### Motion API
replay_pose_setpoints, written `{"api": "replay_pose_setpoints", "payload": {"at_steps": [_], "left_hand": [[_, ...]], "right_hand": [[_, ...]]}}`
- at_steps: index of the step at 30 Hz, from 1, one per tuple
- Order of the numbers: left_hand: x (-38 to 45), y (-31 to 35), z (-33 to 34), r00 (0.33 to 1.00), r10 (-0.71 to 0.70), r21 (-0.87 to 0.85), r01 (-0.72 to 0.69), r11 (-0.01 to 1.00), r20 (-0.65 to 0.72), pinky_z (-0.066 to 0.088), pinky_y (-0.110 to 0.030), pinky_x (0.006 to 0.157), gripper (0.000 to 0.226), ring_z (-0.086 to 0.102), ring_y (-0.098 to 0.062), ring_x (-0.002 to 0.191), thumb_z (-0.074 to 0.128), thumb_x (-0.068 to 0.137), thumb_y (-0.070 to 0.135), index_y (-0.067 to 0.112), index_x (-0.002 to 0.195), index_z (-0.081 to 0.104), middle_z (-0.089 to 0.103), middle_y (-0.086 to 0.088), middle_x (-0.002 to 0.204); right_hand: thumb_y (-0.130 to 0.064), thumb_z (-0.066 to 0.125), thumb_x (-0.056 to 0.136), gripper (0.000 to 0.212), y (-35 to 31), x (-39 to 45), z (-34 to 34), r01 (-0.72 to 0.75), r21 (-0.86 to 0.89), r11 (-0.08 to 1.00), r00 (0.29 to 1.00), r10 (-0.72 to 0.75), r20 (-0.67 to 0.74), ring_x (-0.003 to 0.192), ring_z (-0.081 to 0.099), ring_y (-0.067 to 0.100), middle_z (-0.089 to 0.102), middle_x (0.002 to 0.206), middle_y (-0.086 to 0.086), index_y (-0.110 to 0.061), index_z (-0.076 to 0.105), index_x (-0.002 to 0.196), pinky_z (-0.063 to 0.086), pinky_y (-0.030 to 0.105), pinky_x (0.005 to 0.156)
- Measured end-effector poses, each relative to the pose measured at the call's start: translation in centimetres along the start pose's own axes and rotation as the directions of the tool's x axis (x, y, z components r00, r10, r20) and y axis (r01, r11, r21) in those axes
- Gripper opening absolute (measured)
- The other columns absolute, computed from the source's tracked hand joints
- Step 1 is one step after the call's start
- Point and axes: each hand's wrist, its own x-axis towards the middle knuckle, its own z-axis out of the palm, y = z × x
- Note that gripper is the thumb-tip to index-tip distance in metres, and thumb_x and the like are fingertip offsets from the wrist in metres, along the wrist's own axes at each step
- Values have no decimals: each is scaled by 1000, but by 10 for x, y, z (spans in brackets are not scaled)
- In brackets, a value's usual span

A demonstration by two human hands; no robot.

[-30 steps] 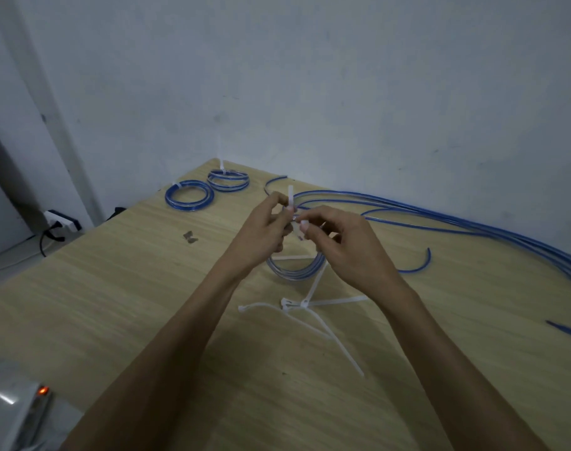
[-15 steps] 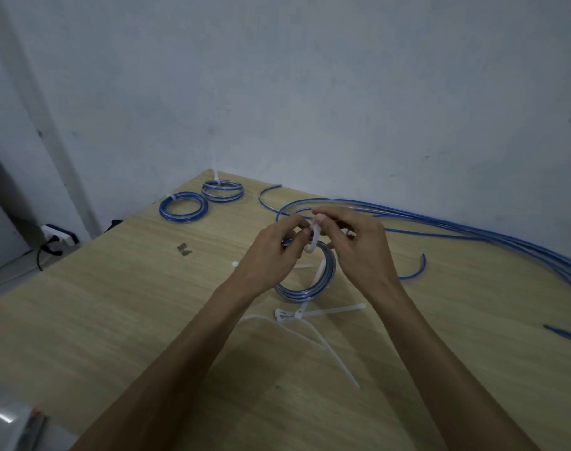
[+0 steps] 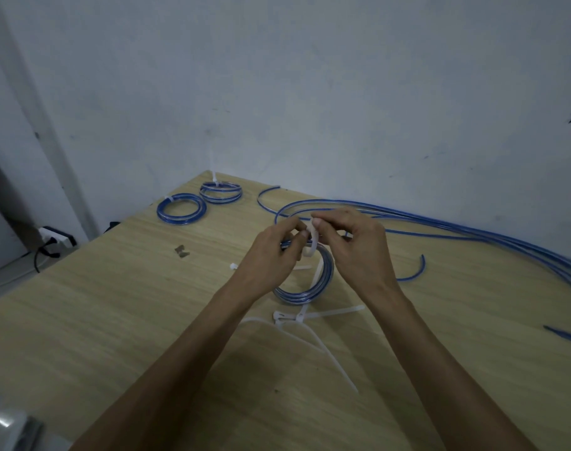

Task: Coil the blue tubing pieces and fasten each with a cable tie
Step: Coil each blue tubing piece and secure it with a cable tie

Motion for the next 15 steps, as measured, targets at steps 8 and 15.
{"api": "replay_pose_setpoints", "payload": {"at_steps": [8,15], "left_hand": [[-4,7,-1,999,31,22,-31,999,13,40,-17,58,14,56,-7,62,47,104,20,20,94,58,60,3,71],[-4,11,-2,998,61,-12,-61,998,-19,35,-14,58,15,53,-4,58,49,105,20,22,96,60,57,9,65]], "right_hand": [[-15,70,94,13,-3,-3,1,63,-34,997,996,-65,-58,91,66,2,73,98,-5,-19,78,103,45,8,67],[-18,69,95,16,-6,0,-2,-56,133,990,998,57,-1,93,71,11,74,92,-13,-33,75,95,61,47,75]]}}
